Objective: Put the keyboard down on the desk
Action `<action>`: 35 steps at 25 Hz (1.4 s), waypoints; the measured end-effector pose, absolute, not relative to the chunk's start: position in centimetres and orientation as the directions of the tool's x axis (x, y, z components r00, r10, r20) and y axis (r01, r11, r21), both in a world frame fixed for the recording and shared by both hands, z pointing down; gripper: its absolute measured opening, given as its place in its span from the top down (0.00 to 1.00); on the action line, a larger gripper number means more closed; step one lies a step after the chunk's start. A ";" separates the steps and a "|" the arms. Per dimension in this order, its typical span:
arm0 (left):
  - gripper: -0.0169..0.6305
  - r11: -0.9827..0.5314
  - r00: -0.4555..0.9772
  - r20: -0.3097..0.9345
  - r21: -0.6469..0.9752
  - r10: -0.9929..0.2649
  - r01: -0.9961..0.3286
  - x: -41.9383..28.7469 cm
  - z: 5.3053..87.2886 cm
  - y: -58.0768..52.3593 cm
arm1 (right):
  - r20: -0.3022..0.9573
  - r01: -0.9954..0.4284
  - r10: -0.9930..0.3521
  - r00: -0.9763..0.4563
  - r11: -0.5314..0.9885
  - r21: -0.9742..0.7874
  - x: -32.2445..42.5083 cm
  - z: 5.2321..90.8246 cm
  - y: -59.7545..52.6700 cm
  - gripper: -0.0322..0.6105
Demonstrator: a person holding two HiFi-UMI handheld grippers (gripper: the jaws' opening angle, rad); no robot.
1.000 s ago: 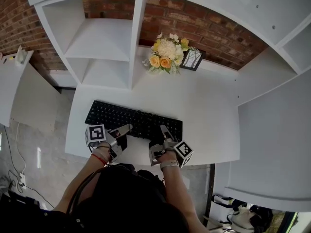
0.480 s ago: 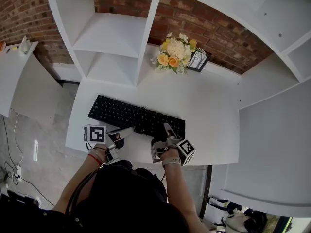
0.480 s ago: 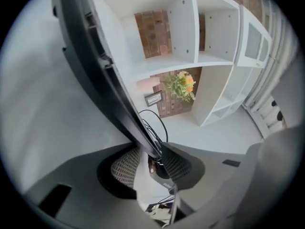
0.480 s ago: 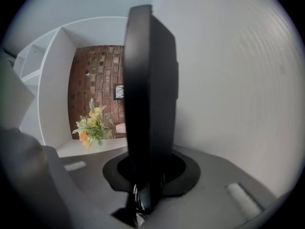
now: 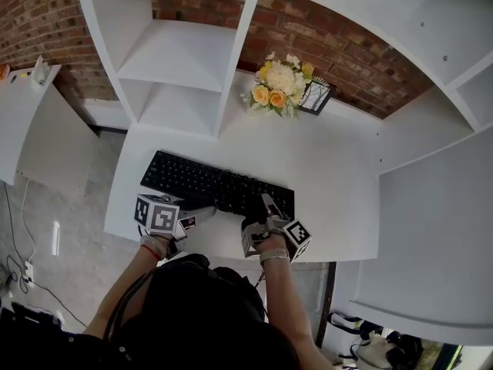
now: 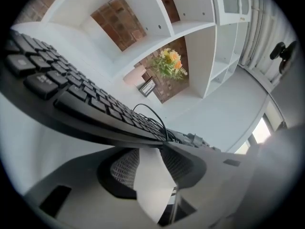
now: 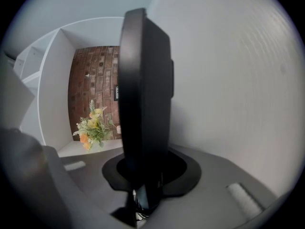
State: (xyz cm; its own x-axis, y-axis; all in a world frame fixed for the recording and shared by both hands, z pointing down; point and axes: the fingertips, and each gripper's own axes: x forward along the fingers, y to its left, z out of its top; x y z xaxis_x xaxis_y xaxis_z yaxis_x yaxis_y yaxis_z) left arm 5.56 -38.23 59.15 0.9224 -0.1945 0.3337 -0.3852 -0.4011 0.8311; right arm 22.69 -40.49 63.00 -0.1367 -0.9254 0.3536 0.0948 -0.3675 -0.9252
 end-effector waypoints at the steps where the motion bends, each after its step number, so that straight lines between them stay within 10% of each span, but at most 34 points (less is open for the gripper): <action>1: 0.78 -0.397 0.923 0.332 0.834 -0.193 -0.383 5.6 59.1 -38.2 | 0.341 0.094 -0.929 -0.144 -0.356 -0.930 22.7 63.0 -40.6 0.83; 12: 0.80 -0.332 0.933 0.292 0.877 -0.209 -0.348 5.8 58.7 -38.5 | 0.240 -0.068 -0.906 -0.348 -0.231 -0.971 21.3 59.5 -40.7 0.58; 26: 0.81 -0.299 0.934 0.267 0.894 -0.239 -0.332 5.8 58.1 -39.0 | 0.252 -0.427 -0.586 -0.770 0.181 -0.886 15.8 57.2 -36.4 0.54; 35: 0.81 -0.285 0.934 0.275 0.898 -0.227 -0.334 5.9 58.4 -38.7 | 0.413 -0.583 -0.496 -0.764 0.256 -0.771 14.5 58.6 -35.3 0.95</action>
State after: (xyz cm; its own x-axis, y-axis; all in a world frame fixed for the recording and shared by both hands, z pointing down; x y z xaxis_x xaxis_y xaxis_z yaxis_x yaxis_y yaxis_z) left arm 5.89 -38.73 58.38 0.9343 -0.2274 0.2747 -0.3337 -0.2854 0.8985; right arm 14.47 -35.34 58.59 -0.7638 -0.4960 0.4130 -0.5832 0.2562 -0.7709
